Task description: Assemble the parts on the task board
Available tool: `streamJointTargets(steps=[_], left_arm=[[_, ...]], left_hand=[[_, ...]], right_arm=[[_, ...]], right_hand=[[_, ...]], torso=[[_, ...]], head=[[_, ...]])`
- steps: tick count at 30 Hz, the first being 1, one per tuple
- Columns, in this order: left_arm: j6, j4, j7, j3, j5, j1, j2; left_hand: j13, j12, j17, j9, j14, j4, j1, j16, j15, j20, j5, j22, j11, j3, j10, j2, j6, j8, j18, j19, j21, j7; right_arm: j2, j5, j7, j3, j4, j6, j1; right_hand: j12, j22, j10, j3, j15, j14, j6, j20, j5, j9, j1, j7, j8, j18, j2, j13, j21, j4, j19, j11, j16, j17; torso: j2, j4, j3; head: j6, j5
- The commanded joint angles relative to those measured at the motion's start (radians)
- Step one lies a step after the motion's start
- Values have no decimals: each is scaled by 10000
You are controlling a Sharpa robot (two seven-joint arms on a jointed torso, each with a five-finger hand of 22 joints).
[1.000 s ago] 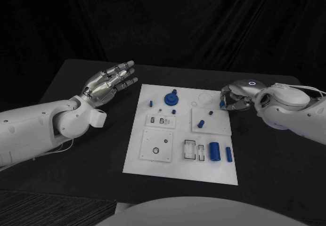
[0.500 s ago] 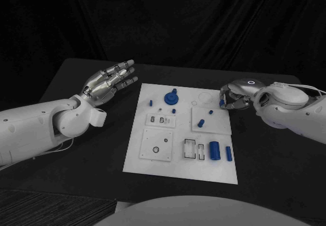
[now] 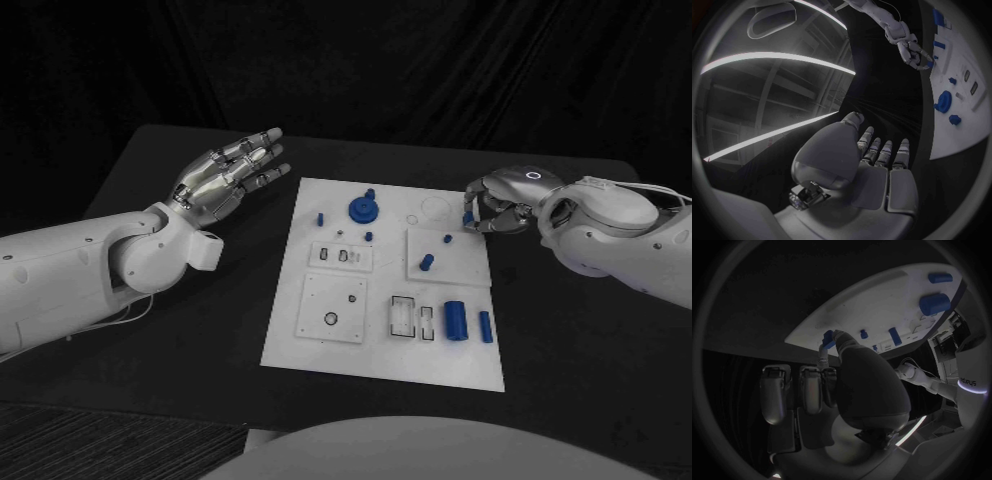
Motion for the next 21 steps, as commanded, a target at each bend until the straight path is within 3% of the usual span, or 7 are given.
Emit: streamJointTargets(steps=[1, 5, 10, 16, 18, 21], left_arm=[[111, 40, 143, 9, 11, -13, 1], [88, 44, 122, 9, 11, -13, 15], [73, 47, 104, 9, 11, -12, 43], [99, 34, 115, 9, 11, -12, 99], [96, 26, 134, 9, 11, -12, 117], [104, 8, 144, 9, 11, -12, 143]], left_hand=[[-4, -24, 10, 2, -23, -20, -80, 43, 32, 20, 40, 6, 10, 66, -48, 22, -54, 29, 189, 35, 30, -37], [-1, -12, 12, 5, -17, -20, -86, 49, 34, 20, 41, 7, 12, 77, -43, 24, -35, 35, 189, 39, 32, -35], [0, -7, 14, 7, -12, -20, -91, 53, 33, 20, 41, 8, 12, 83, -39, 21, -24, 39, 190, 41, 33, -35], [1, -6, 13, 6, -13, -21, -94, 51, 33, 20, 40, 7, 13, 85, -38, 17, -30, 38, 190, 38, 31, -36], [1, -6, 13, 6, -13, -21, -94, 51, 33, 20, 40, 7, 13, 85, -38, 17, -30, 38, 190, 38, 31, -36], [1, -5, 13, 5, -12, -21, -95, 52, 33, 20, 41, 7, 15, 87, -37, 17, -36, 37, 190, 39, 32, -36]], right_arm=[[-78, -27, -142, 15, 403, -788, 209], [-160, -27, -325, 16, 1195, -786, 587], [50, -197, -509, 17, 1806, -742, 823], [702, -299, -704, 17, 1844, -295, 863], [920, -312, -764, 17, 1773, -127, 810], [1223, -322, -830, 17, 1646, 68, 698]], right_hand=[[25, 2536, 1045, 15, 9, 998, 116, -17, -52, -17, -55, 2, -71, -88, 78, 2630, -59, -27, 885, 77, -72, 2408], [25, 2531, 1045, 16, 29, 993, 169, 0, -78, -42, -80, 21, -116, -85, 69, 2630, -72, -22, 878, 96, -86, 2385], [25, 2525, 1045, 29, 38, 991, 201, 11, -63, -61, -78, 24, -150, -80, 73, 2630, -88, -32, 868, 104, -90, 2377], [25, 2505, 1045, 43, 46, 977, 232, 20, -32, -82, -75, 30, -192, -65, 72, 2630, -138, -51, 840, 108, -127, 2313], [25, 2502, 1045, 44, 47, 973, 236, 21, -31, -84, -76, 32, -195, -62, 72, 2630, -148, -52, 835, 108, -139, 2293], [25, 2487, 1045, 46, 53, 965, 252, 24, -29, -91, -79, 40, -208, -52, 70, 2630, -184, -59, 814, 110, -159, 2258]], torso=[[0, -25, -7], [-1, -31, -9], [0, -20, -8], [0, -10, -12], [-13, 21, -41], [-15, 29, -50]], head=[[1, 34], [-17, 57], [-17, 78], [4, 86], [-17, 59], [-17, 68]])
